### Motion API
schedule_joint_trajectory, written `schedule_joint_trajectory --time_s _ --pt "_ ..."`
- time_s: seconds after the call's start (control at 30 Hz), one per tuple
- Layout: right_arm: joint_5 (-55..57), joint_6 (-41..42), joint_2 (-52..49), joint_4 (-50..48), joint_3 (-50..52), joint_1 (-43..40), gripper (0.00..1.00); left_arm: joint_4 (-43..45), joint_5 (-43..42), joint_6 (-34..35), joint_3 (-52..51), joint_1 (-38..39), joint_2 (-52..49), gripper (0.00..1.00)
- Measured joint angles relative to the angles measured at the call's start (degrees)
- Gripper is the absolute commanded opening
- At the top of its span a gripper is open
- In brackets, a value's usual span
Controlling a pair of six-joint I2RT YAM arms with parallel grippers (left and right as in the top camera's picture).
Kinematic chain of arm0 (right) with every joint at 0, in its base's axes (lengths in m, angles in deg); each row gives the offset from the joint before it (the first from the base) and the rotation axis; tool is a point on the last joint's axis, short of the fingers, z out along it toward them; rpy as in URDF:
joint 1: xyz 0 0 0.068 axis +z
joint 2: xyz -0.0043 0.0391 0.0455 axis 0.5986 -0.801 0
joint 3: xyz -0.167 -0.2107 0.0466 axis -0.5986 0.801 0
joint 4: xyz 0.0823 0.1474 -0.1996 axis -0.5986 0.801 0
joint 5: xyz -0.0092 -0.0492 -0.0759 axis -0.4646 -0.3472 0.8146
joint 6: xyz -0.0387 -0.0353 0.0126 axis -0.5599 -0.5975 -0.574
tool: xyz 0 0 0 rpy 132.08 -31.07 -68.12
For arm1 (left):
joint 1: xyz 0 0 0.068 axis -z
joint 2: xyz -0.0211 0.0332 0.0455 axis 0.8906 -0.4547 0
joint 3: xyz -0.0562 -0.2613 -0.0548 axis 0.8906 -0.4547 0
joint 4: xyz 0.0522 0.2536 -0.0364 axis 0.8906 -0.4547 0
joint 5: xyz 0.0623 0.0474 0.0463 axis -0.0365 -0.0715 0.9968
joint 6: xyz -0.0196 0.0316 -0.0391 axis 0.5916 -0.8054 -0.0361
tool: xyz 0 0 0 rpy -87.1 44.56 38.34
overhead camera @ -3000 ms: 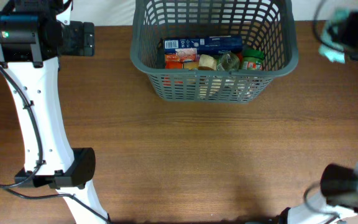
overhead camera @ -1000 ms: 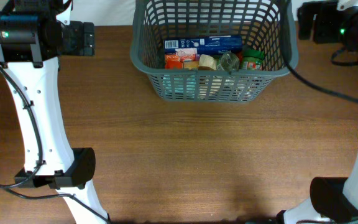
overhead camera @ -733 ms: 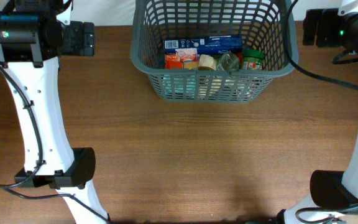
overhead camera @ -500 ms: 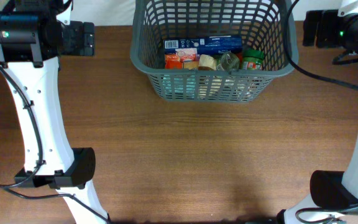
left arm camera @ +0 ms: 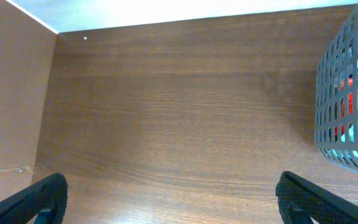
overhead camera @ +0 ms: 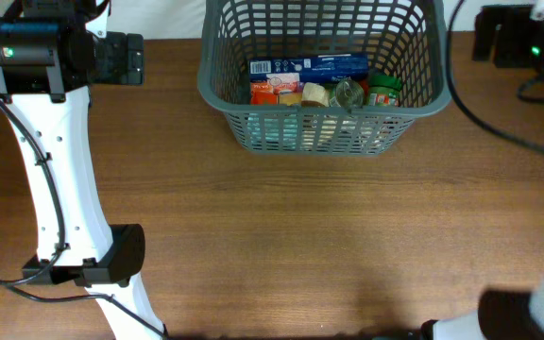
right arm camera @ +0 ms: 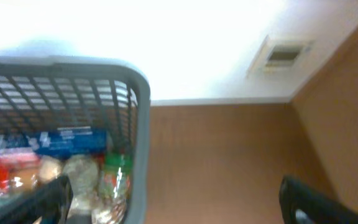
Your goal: Pack container
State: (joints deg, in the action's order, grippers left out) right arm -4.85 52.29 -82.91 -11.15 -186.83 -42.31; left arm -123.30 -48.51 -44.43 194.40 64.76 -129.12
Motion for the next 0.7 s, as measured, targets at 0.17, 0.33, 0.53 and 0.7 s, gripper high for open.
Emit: schedule_joint_trajectory --time_s 0.17,0.33,0.53,0.7 --pt "-3.85 0.00 19.04 -15.23 19.54 -0.24 0.99 0.00 0.00 0.02 0.00 0.00 0.00 0.99" --pt "-6.29 0.02 40.57 -22.82 42.97 -0.26 0.99 0.00 0.00 0.20 0.00 0.00 0.00 0.99" --pt "-7.48 0.00 61.99 -25.51 70.60 -0.26 0.99 0.00 -0.02 0.37 -0.02 0.00 0.00 0.99" --pt "-10.95 0.00 78.07 -26.34 88.83 -0.28 0.99 -0.02 0.02 0.42 -0.02 0.00 0.00 0.99"
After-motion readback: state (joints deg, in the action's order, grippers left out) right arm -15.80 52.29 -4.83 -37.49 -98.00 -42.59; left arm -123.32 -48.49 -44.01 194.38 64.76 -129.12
